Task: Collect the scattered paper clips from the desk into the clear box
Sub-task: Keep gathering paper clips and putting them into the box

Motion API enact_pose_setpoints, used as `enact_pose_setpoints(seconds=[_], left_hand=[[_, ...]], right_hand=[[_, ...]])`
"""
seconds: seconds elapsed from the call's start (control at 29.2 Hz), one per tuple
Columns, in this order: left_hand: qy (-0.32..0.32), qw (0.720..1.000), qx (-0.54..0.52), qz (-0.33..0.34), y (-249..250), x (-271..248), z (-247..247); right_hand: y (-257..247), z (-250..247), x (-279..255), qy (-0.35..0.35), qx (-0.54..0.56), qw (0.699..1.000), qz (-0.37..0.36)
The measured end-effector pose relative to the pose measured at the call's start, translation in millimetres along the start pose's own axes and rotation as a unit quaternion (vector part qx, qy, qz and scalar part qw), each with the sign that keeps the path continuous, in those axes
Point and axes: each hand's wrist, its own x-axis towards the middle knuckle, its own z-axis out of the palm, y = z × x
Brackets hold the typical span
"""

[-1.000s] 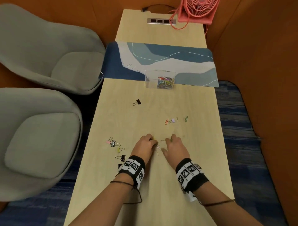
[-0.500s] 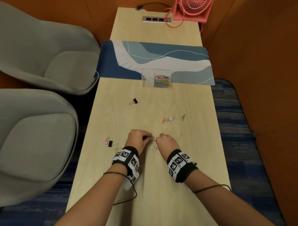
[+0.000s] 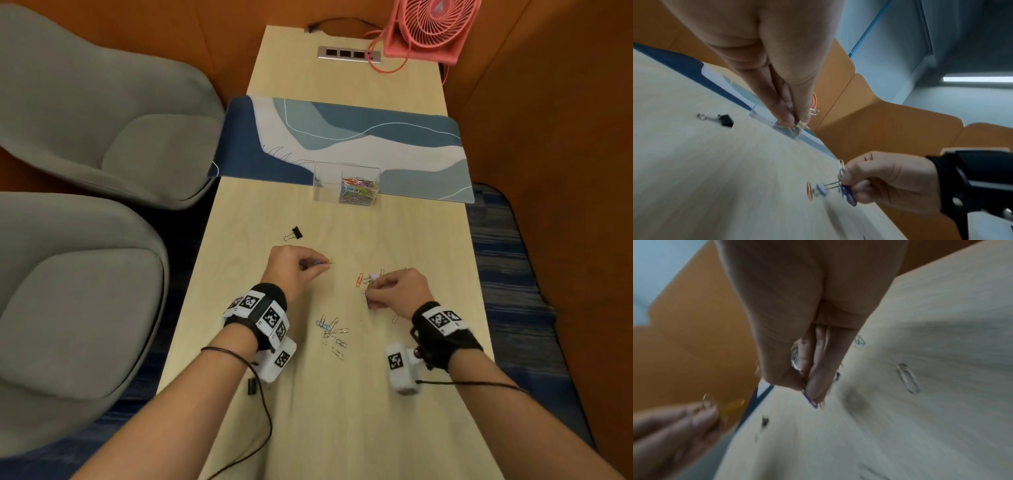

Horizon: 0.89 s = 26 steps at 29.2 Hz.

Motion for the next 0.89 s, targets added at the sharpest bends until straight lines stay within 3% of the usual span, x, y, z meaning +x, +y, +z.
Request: enact_pose_setpoints(seconds=[0.14, 0.31, 0.58, 0.89], left_hand=[[0.021, 0.999, -0.036, 0.022, 22.5, 44.8, -12.4], [0.033, 0.997, -0.006, 0.073, 49.4, 113.9, -10.4], [0.015, 0.994, 0.054, 0.096, 61.0, 193.9, 21.4], [0.027, 0.976, 0.159, 0.149, 36.0, 216.0, 38.3]], right_hand=[[-22.1, -29.7, 17.8, -0.015, 0.246, 0.969, 0.015], [-63.3, -59.1, 47.3, 0.003, 0.368, 0.929, -0.038], [-108.5, -78.1, 101.3, 0.03, 0.444, 0.891, -0.093], [-105.1, -74.5, 134.7, 0.062, 0.429, 0.897, -0.081]])
